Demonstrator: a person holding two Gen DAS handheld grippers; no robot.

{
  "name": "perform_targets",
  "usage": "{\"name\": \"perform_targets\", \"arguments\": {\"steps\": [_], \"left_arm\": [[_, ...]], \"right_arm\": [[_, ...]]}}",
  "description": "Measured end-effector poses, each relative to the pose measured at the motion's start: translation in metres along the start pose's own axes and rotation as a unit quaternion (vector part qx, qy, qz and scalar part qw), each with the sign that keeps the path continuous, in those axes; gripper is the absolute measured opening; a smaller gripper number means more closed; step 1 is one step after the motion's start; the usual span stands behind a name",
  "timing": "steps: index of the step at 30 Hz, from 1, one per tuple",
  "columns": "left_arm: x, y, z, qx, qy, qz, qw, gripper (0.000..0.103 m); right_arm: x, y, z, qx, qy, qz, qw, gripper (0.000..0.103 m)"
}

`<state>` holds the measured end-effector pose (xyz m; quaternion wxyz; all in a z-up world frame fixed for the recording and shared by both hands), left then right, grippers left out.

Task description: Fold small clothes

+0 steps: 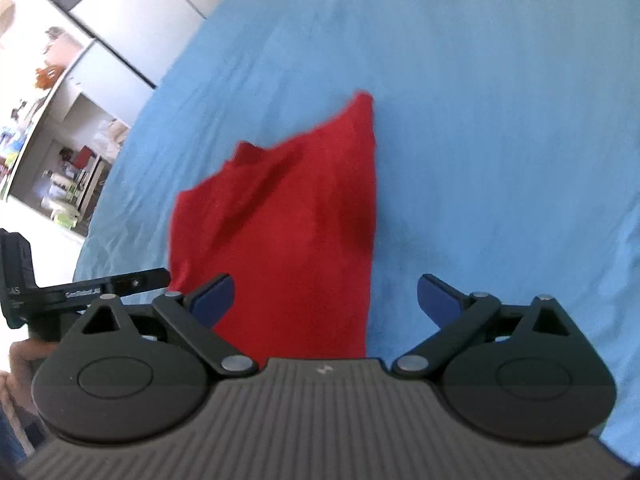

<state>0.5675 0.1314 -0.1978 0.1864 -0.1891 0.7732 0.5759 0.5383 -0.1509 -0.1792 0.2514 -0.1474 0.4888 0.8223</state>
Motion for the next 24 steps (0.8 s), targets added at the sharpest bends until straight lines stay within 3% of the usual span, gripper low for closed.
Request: {"name": "perform_targets", "arguments": {"steps": [2,6,8,10,14,16,20,24], "left_arm": [[0.001,-0.011,0.004,0.016,0.015,0.015,0.9996,0.083],[0.0,-0.023,0.0,0.03,0.014,0.017,0.9993,0.082],[-0.005,-0.028,-0.003,0.035,0.012,0.013,0.9992,0.08],[-0.008,-0.032,-0.005,0.043,0.011,0.012,0.9989,0.071],[-0.01,-0.033,-0.008,0.054,0.002,0.009,0.9985,0.058],[-0.01,-0.033,-0.01,0.061,0.001,0.007,0.9981,0.044],[-0.011,-0.03,-0.013,0.06,0.001,0.003,0.9982,0.029],[-0.013,-0.025,-0.019,0.054,0.0,-0.005,0.9985,0.022]], "right_arm": [[0.004,-0.013,-0.009,-0.003,-0.028,0.003,1.0,0.103],[0.011,-0.032,-0.021,-0.002,-0.072,0.008,0.997,0.1],[0.012,-0.039,-0.023,0.003,-0.071,0.013,0.997,0.095],[0.011,-0.044,-0.021,0.002,-0.064,0.012,0.998,0.094],[0.008,-0.054,-0.013,-0.011,-0.046,0.023,0.999,0.073],[0.008,-0.059,-0.007,-0.009,-0.035,0.031,0.999,0.07],[0.008,-0.059,0.002,-0.001,-0.019,0.022,1.0,0.045],[0.006,-0.047,0.015,0.005,0.002,0.002,1.0,0.037]]}}
Point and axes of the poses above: each gripper's, at about its wrist camera, not at the fingertips, and y roughly against the way its jaws point, z to its left, x to its underside, the point moved 4 cm from there along -y, roughly the way its jaws point, and after that the axes turned 7 degrees about -z, right-handed, at the moved point
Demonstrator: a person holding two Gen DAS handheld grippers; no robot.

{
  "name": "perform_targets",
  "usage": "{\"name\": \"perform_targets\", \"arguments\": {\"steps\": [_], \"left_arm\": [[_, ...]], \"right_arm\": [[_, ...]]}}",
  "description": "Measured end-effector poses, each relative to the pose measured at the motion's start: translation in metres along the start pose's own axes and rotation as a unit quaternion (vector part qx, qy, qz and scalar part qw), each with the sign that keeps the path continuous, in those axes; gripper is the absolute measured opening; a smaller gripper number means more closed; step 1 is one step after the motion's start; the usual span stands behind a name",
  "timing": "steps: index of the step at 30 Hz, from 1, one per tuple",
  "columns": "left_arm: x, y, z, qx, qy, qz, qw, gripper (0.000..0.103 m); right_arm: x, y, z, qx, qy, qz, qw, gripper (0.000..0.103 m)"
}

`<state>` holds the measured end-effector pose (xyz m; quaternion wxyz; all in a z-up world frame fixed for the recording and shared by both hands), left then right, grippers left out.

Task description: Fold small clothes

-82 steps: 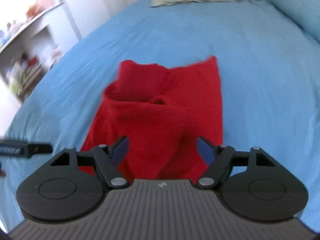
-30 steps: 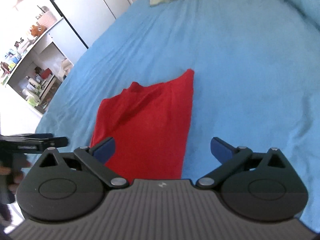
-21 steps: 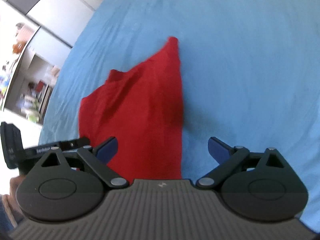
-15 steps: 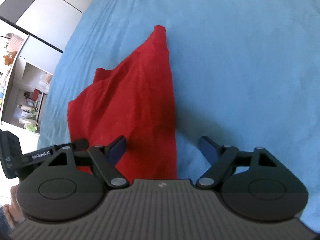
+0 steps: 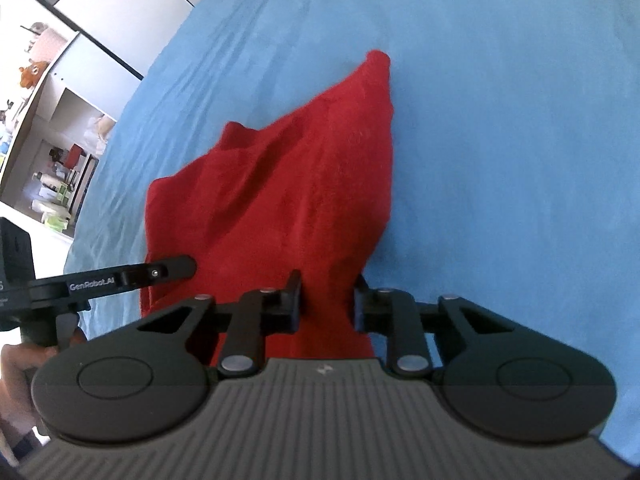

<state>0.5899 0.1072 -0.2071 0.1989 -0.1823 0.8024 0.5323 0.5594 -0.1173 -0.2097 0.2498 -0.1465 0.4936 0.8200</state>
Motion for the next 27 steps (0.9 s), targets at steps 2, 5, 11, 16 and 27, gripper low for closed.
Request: {"name": "perform_targets", "arguments": {"steps": [2,5,11,16,27], "left_arm": [[-0.001,0.008,-0.007,-0.001,-0.005,-0.008,1.0,0.021],[-0.001,0.028,-0.018,0.006,-0.009,-0.019,0.9998,0.02],[0.017,0.079,-0.062,0.021,-0.014,-0.027,0.9993,0.02],[0.061,0.112,-0.116,0.019,-0.038,-0.022,0.9989,0.021],[0.147,0.062,-0.161,-0.026,-0.063,-0.022,0.9974,0.021]], "right_arm": [[-0.002,0.012,0.004,-0.004,0.001,-0.011,1.0,0.036],[-0.003,0.036,0.012,-0.016,0.004,-0.027,0.999,0.035],[0.002,0.107,0.019,-0.012,0.003,-0.044,0.999,0.035],[0.017,0.172,0.011,0.007,0.012,-0.032,0.999,0.035],[0.093,0.187,-0.079,0.044,0.015,-0.024,0.999,0.037]]}}
Point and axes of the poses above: each gripper's, at about its wrist camera, not at the fingertips, and y roughly against the way its jaws point, z to its left, x to its underside, the point moved 4 cm from there along -y, roughly the way its jaws point, and after that the axes turned 7 degrees about -z, right-handed, at the moved point
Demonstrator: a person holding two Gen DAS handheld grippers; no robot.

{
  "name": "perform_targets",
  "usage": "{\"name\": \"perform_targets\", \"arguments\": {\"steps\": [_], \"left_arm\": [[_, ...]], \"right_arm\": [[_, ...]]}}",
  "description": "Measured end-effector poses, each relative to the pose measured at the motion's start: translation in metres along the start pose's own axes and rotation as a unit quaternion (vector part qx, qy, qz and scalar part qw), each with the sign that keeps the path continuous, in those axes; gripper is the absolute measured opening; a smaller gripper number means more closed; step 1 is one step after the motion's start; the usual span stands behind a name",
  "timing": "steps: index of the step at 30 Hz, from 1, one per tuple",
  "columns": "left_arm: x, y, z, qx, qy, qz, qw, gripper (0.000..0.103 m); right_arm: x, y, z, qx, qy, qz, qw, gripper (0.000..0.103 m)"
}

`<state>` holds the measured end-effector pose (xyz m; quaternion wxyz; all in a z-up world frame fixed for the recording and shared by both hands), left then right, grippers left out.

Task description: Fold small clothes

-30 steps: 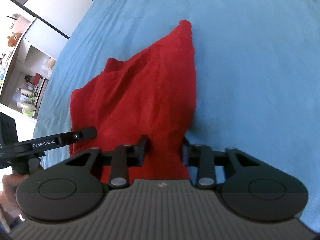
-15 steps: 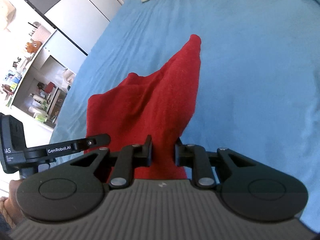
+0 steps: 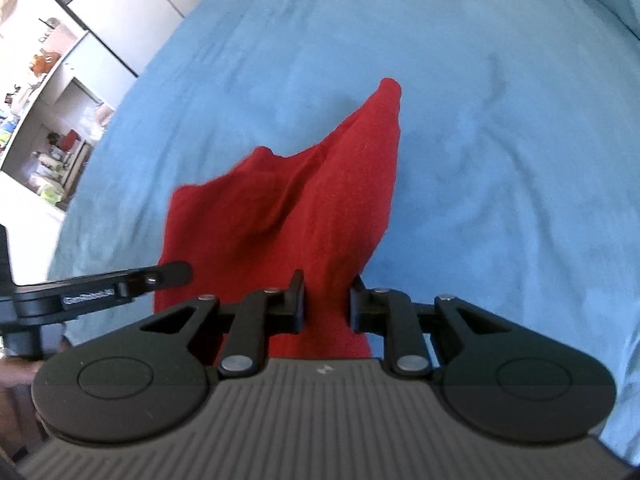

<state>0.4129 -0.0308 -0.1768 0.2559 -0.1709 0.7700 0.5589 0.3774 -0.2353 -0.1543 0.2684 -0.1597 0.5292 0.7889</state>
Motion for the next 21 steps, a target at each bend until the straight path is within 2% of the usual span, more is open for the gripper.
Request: {"name": "perform_targets", "arguments": {"steps": [3,4,5,6,7,8,10,14,19,21], "left_arm": [[0.009,0.004,0.005,-0.015,-0.019,-0.025,0.9994,0.036],[0.01,0.006,0.006,-0.022,-0.024,-0.032,0.999,0.044],[0.013,0.007,0.009,-0.028,-0.029,-0.036,0.9985,0.048],[0.015,0.007,0.011,-0.037,-0.036,-0.04,0.9979,0.055],[0.018,0.005,0.013,-0.046,-0.043,-0.043,0.9971,0.06],[0.022,0.007,0.017,-0.052,-0.048,-0.046,0.9964,0.062],[0.026,0.01,0.021,-0.066,-0.05,-0.056,0.995,0.071],[0.025,0.045,0.025,-0.078,-0.039,-0.091,0.9921,0.075],[0.024,0.123,0.011,-0.079,-0.044,-0.161,0.9828,0.087],[0.028,0.154,0.002,-0.08,-0.045,-0.182,0.979,0.092]], "right_arm": [[0.014,-0.002,-0.021,0.008,-0.015,-0.024,1.0,0.05],[0.017,-0.002,-0.024,0.007,-0.02,-0.031,0.999,0.059],[0.021,0.001,-0.029,0.004,-0.025,-0.041,0.999,0.069],[0.024,0.006,-0.033,0.001,-0.026,-0.052,0.998,0.075],[0.026,0.009,-0.035,0.001,-0.025,-0.06,0.998,0.087],[0.029,0.011,-0.037,0.004,-0.023,-0.066,0.998,0.093],[0.033,0.019,-0.037,-0.002,-0.01,-0.08,0.997,0.093],[0.034,0.043,-0.031,-0.005,0.018,-0.101,0.995,0.094],[0.035,0.097,-0.003,0.007,0.06,-0.144,0.988,0.094],[0.039,0.129,0.01,0.013,0.066,-0.163,0.984,0.098]]}}
Point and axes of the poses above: each gripper's, at about its wrist camera, not at the fingertips, and y roughly against the way its jaws point, z to its left, x to its underside, the point moved 4 cm from there along -y, roughly the way its jaws point, and after that the axes turned 7 degrees about -z, right-handed, at the moved point
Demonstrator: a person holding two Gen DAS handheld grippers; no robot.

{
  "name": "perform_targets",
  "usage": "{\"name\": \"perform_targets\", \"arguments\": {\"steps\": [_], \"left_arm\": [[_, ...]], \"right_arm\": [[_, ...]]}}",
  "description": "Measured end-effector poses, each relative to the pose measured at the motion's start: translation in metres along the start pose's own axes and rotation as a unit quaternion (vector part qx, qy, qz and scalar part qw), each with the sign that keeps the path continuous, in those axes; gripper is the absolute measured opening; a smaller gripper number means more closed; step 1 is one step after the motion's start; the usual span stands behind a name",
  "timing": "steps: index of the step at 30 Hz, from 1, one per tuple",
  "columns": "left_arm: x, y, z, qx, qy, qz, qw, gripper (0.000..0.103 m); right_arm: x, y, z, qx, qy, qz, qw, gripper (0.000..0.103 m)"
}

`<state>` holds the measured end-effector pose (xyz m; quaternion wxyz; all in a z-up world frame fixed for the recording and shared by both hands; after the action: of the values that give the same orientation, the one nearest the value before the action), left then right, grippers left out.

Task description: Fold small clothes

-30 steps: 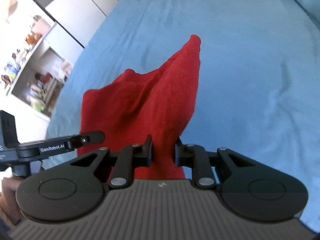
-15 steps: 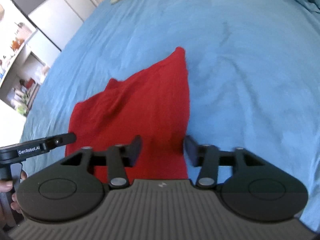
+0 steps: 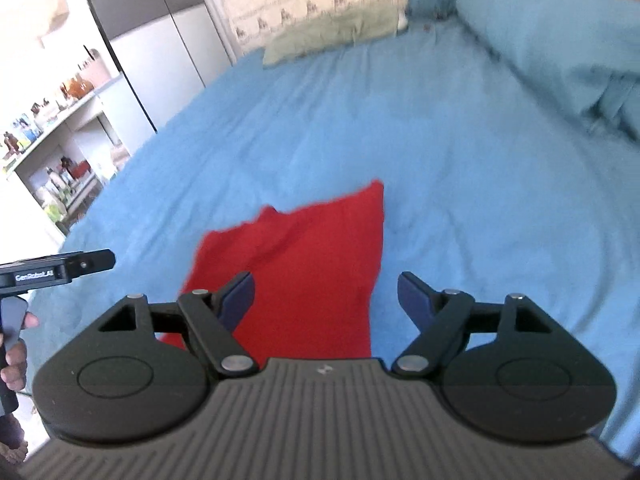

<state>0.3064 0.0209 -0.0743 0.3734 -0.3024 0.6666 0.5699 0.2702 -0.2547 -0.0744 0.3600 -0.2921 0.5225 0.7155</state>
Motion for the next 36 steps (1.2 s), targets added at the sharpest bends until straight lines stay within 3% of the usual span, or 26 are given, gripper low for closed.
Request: {"name": "perform_targets", "arguments": {"steps": [1,3,10,15,26,36], "left_arm": [[-0.005,0.022,-0.002,0.0,0.002,-0.012,0.9999,0.098],[-0.009,0.057,-0.006,-0.006,-0.001,-0.029,0.9996,0.103],[0.005,0.17,-0.025,-0.044,-0.004,-0.038,0.9983,0.103],[0.026,0.214,-0.037,-0.061,-0.005,-0.033,0.9976,0.103],[0.074,0.238,-0.056,-0.068,-0.035,-0.009,0.997,0.103],[0.084,0.238,-0.066,-0.058,-0.043,-0.002,0.9974,0.103]], "right_arm": [[-0.003,0.017,0.006,0.002,0.003,-0.009,1.0,0.103],[-0.008,0.056,0.02,0.017,0.012,-0.025,0.999,0.103],[-0.001,0.171,0.065,0.081,0.054,-0.05,0.994,0.103],[0.021,0.225,0.08,0.099,0.053,-0.045,0.993,0.103],[0.08,0.26,0.091,0.142,0.073,-0.011,0.987,0.103],[0.097,0.26,0.091,0.155,0.079,0.007,0.985,0.103]]}}
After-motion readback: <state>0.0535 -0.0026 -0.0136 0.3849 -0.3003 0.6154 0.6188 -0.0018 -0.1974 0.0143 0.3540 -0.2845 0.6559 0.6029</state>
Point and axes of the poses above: each gripper's, at about its wrist camera, not at the fingertips, and y roughly against the way its jaws point, z to its left, x to its underside, the point moved 4 cm from there along -y, roughly the way its jaws point, and after that the axes turned 7 degrees about -z, right-handed, at the moved point
